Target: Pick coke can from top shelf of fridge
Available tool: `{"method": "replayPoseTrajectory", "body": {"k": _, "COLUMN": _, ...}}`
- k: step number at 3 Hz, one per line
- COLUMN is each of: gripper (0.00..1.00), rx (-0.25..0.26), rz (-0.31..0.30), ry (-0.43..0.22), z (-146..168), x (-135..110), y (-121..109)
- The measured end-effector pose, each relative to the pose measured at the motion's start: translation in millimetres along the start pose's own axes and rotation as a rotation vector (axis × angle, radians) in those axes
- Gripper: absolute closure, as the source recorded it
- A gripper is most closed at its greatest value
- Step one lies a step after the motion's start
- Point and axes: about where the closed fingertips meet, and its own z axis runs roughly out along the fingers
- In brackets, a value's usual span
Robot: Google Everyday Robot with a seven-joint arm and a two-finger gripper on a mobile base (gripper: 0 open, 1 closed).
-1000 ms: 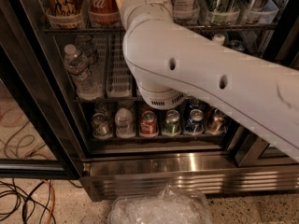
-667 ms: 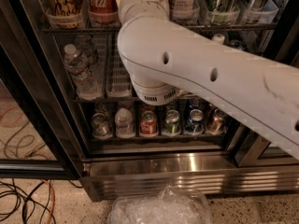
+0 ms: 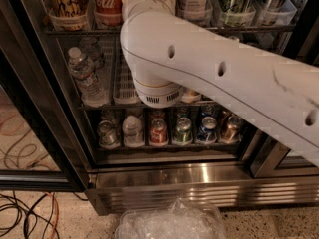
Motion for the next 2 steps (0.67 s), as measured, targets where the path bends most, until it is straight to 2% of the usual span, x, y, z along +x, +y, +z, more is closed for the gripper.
{"method": "replayPoseTrajectory", "body": {"k": 1, "gripper": 0.7, "rx": 0.0, "rz": 0.0, "ry": 0.0, "z": 0, "x": 0, "y": 0}}
{"method": "replayPoseTrajectory", "body": {"k": 2, "gripper": 0.93, "rx": -0.018, "rz": 0.01, "ry": -0.027, "z": -5, "x": -11, "y": 1}}
